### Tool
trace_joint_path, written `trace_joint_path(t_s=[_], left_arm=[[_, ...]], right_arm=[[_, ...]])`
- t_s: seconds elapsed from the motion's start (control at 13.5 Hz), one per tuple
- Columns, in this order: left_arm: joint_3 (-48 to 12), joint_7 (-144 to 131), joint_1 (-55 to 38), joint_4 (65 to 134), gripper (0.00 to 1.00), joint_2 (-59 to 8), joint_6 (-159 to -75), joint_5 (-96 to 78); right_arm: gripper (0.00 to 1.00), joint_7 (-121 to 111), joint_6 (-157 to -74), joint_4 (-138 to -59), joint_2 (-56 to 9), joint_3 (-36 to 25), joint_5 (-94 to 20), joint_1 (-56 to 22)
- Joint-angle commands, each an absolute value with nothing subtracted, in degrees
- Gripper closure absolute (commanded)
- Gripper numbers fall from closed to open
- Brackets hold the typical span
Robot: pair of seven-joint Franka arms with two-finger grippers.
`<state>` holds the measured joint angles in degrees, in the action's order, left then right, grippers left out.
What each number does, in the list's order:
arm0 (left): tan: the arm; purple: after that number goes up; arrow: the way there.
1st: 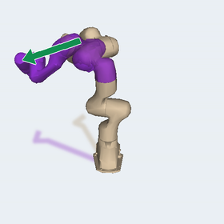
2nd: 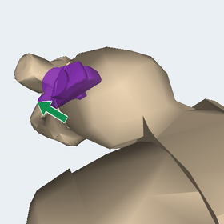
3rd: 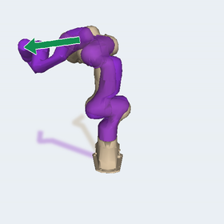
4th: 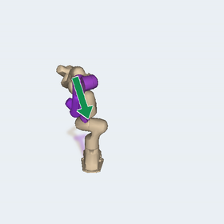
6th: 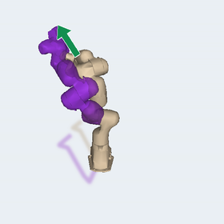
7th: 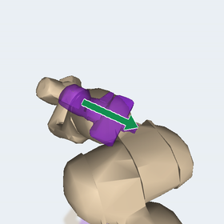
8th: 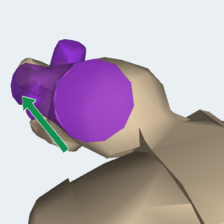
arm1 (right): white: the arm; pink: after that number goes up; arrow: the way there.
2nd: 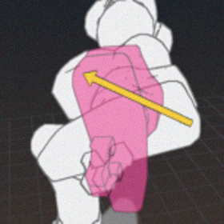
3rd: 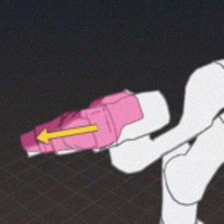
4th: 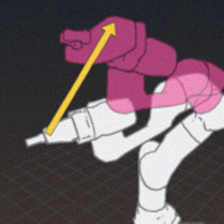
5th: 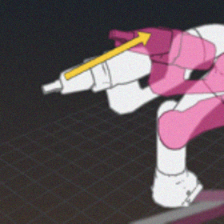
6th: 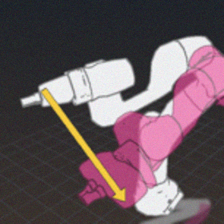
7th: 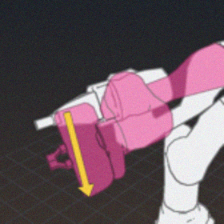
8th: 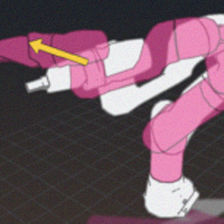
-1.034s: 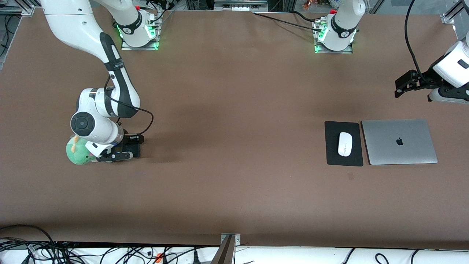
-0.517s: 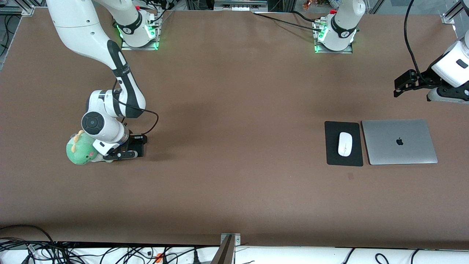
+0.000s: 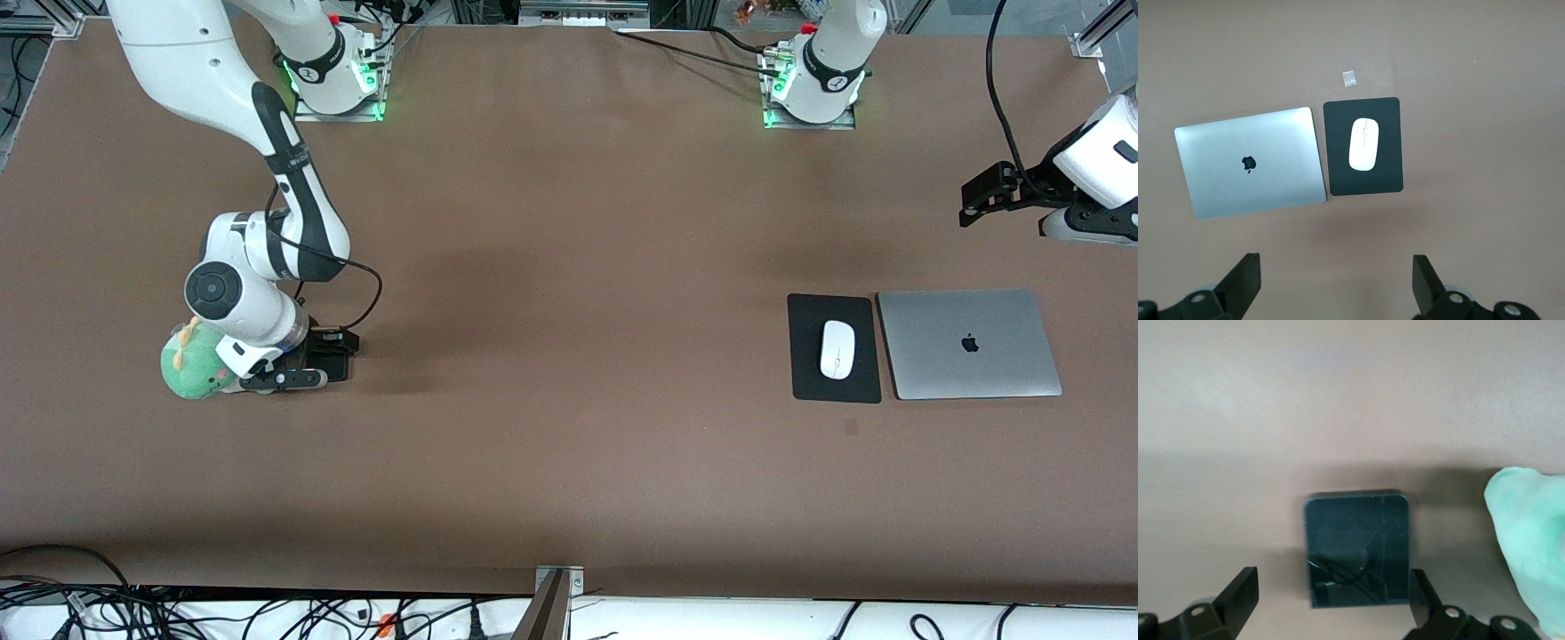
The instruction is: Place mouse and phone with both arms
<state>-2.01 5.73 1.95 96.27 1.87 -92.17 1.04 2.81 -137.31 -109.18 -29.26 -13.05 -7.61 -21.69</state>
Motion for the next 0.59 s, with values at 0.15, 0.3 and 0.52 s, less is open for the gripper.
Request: trace_joint_path(t_s=[0.15,0.3,0.52], left_arm=[[-1.93,6.24,1.76,95.54,0.00,1.93,-91.58,0.44],[-2.20,6.15,1.76,95.54,0.00,2.02,-91.32,0.44],[-2.37,6.07,1.76,95.19,0.00,2.46,-90.27,0.44]], right_arm=[[0.00,7.99,-123.18,-108.82,-15.24,-12.66,-7.91,-22.41],[0.00,9.48,-113.25,-106.62,-9.43,-12.83,-7.21,-22.41],[0.00,10.02,-101.98,-105.64,0.93,-13.01,-4.06,-22.41]])
